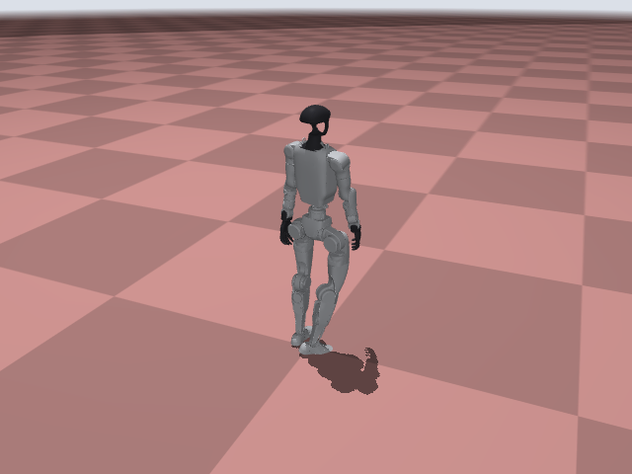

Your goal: Upper body actions

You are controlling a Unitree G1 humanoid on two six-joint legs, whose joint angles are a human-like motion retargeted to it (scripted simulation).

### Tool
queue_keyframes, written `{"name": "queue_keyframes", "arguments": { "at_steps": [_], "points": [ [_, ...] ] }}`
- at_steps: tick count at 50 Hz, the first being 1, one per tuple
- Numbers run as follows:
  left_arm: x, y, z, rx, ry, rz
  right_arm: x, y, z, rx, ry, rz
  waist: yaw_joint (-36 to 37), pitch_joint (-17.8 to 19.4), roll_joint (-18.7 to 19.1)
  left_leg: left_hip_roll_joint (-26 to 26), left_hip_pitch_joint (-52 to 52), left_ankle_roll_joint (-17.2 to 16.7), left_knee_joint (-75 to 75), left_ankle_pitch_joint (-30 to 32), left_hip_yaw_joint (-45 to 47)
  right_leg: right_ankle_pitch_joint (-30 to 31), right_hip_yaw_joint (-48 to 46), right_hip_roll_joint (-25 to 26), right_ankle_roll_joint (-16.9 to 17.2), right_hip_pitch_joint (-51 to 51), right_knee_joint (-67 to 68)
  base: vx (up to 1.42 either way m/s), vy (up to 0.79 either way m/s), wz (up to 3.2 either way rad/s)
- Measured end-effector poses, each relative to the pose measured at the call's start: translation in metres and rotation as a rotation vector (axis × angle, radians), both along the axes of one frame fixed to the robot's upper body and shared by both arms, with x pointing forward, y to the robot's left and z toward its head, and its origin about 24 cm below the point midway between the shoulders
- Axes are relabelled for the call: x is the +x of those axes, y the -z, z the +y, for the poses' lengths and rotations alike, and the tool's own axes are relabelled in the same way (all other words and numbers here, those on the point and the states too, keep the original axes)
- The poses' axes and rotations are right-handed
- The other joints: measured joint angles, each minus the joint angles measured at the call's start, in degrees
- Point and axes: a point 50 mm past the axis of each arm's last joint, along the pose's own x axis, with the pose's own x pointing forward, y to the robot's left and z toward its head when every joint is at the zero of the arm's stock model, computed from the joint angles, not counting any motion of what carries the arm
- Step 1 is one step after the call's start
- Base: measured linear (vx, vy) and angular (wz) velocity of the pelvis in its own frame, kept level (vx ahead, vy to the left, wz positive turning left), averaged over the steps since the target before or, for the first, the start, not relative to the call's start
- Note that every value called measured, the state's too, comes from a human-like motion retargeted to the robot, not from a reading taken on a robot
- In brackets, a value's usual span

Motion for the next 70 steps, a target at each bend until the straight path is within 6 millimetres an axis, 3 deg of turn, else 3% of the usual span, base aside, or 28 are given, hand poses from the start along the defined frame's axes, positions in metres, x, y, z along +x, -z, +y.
{"name": "queue_keyframes", "arguments": {
  "at_steps": [3,5,6,7,10,13,15,18,20,23,27,31,36,40,42,46,52,58,65,68,70],
  "points": [
    [0.068,0.002,-0.016,-0.007,0.082,-0.211,-0.062,0.011,-0.029,-0.057,0.189,0.188,1.80,3.68,1.51,1.52,1.12,1.34,0.84,-0.19,-0.84,11.12,-3.36,-2.47,-0.31,-3.52,12.10,0.23,0.03,0.09],
    [0.127,-0.006,-0.031,0.008,0.042,-0.468,-0.104,0.011,-0.053,-0.150,0.266,0.307,3.75,4.74,3.35,3.30,1.60,1.97,0.43,-0.67,1.22,20.52,-2.09,-5.50,-1.80,-11.44,26.32,0.19,0.14,-0.85],
    [0.165,-0.018,-0.037,0.037,-0.037,-0.645,-0.126,0.008,-0.069,-0.235,0.282,0.372,3.18,5.37,3.54,2.75,1.66,2.64,0.18,-0.74,2.41,21.75,-0.40,-8.18,-4.38,-16.55,35.03,0.19,0.28,-1.01],
    [0.202,-0.035,-0.041,0.061,-0.125,-0.812,-0.148,0.003,-0.084,-0.318,0.295,0.440,2.19,6.07,3.83,2.26,1.73,3.33,-0.01,-0.77,3.34,21.57,0.92,-10.72,-6.61,-21.32,43.56,0.19,0.40,-0.65],
    [0.302,-0.106,-0.048,0.037,-0.312,-1.224,-0.218,-0.020,-0.124,-0.493,0.326,0.660,-5.08,9.61,5.80,1.49,2.45,5.79,-0.26,-0.65,3.03,11.75,-0.08,-18.60,-12.27,-32.38,66.33,0.07,0.46,0.13],
    [0.370,-0.186,-0.047,-0.061,-0.213,-1.492,-0.278,-0.052,-0.147,-0.559,0.457,0.892,-12.69,15.42,7.10,1.82,4.96,7.49,-0.35,-0.19,0.27,1.33,1.65,-20.65,-15.61,-43.77,81.62,-0.03,0.28,0.89],
    [0.395,-0.232,-0.039,-0.046,-0.173,-1.626,-0.313,-0.074,-0.153,-0.601,0.592,1.007,-17.07,18.03,7.21,2.03,5.80,8.36,0.09,-0.01,-1.87,-4.15,3.04,-19.94,-15.78,-52.19,87.51,0.01,0.17,1.05],
    [0.412,-0.278,-0.028,0.021,-0.182,-1.759,-0.348,-0.099,-0.154,-0.674,0.808,1.079,-21.35,19.70,7.31,2.95,5.15,8.97,2.33,-0.38,-3.66,-7.79,2.71,-18.52,-15.91,-60.40,87.68,0.04,0.03,0.64],
    [0.417,-0.291,-0.027,0.047,-0.195,-1.794,-0.361,-0.108,-0.151,-0.719,0.922,1.073,-22.33,20.15,6.90,3.07,4.98,9.14,3.59,-0.75,-3.94,-8.58,3.06,-17.56,-15.95,-63.07,85.70,0.07,-0.09,0.21],
    [0.417,-0.289,-0.031,0.045,-0.227,-1.787,-0.360,-0.100,-0.140,-0.713,1.009,1.015,-21.73,19.98,6.02,2.45,5.33,9.06,3.60,-1.05,-3.47,-7.45,3.84,-17.11,-15.95,-61.54,82.27,0.03,-0.10,-0.11],
    [0.405,-0.256,-0.032,0.035,-0.204,-1.702,-0.328,-0.069,-0.121,-0.537,0.960,0.957,-19.41,18.23,5.55,2.53,5.02,7.67,2.38,-0.88,-1.85,-2.19,2.47,-16.38,-15.76,-52.72,75.67,-0.01,-0.22,-0.47],
    [0.374,-0.193,-0.039,0.006,-0.134,-1.494,-0.275,-0.033,-0.100,-0.323,0.776,0.868,-13.76,15.31,5.42,3.88,4.57,5.82,1.28,-0.87,1.60,5.21,1.46,-11.55,-13.25,-39.47,62.15,0.00,-0.26,-0.88],
    [0.305,-0.104,-0.058,-0.150,-0.128,-1.139,-0.200,-0.004,-0.083,-0.232,0.513,0.666,-7.47,10.61,5.13,4.07,3.82,4.17,0.22,-1.10,4.20,14.00,5.92,-3.45,-5.84,-22.37,37.55,-0.01,-0.11,-0.52],
    [0.240,-0.053,-0.064,-0.165,-0.167,-0.896,-0.152,0.005,-0.077,-0.232,0.396,0.517,-2.24,7.84,3.21,1.77,4.10,3.46,-0.99,-1.24,6.60,19.57,7.17,-2.72,-5.20,-10.08,17.26,-0.09,-0.10,-0.48],
    [0.210,-0.036,-0.061,-0.141,-0.176,-0.795,-0.133,0.008,-0.075,-0.225,0.366,0.452,0.14,6.46,1.64,-0.17,3.76,3.24,-1.57,-1.28,8.05,13.95,7.57,-2.58,0.51,-5.00,7.20,-0.18,-0.11,-0.52],
    [0.152,-0.012,-0.049,-0.098,-0.175,-0.614,-0.109,0.010,-0.066,-0.197,0.315,0.376,3.50,5.30,-0.77,-2.19,4.26,2.32,-2.95,-1.03,10.09,5.96,4.84,-3.66,0.43,-1.89,-2.16,-0.22,-0.13,-0.38],
    [0.069,0.005,-0.036,-0.049,-0.182,-0.339,-0.108,0.011,-0.060,-0.153,0.292,0.381,5.68,3.30,-1.48,-1.76,2.32,0.47,-3.48,0.07,10.09,4.62,6.20,-2.67,-0.20,-2.56,-6.30,-0.31,-0.14,0.05],
    [-0.005,0.005,-0.034,0.001,-0.237,-0.079,-0.136,0.009,-0.068,-0.189,0.315,0.466,2.17,3.24,-0.11,-0.59,0.85,-0.69,-2.92,1.22,5.71,2.80,3.86,-1.24,-0.43,-1.44,-7.19,-0.22,-0.06,0.61],
    [-0.046,0.001,-0.040,-0.010,-0.266,0.019,-0.180,0.001,-0.074,-0.214,0.401,0.609,2.82,2.95,0.60,0.68,1.02,-2.24,-3.02,1.53,4.45,1.09,3.25,-0.12,-1.17,-1.30,-6.67,-0.12,-0.01,0.14],
    [-0.058,0.000,-0.038,-0.059,-0.252,0.019,-0.186,0.000,-0.077,-0.229,0.417,0.628,2.91,3.18,0.87,1.61,0.41,-3.17,0.29,1.17,4.49,0.51,3.04,0.27,-1.64,-1.06,-6.21,-0.08,0.03,-0.04],
    [-0.069,-0.003,-0.034,-0.068,-0.190,0.040,-0.181,0.001,-0.077,-0.229,0.448,0.619,2.99,3.57,0.35,2.44,-2.77,-4.42,7.70,5.32,4.53,0.39,3.44,-0.28,-2.04,-1.17,-5.73,-0.13,0.04,-0.10]
  ]
}}
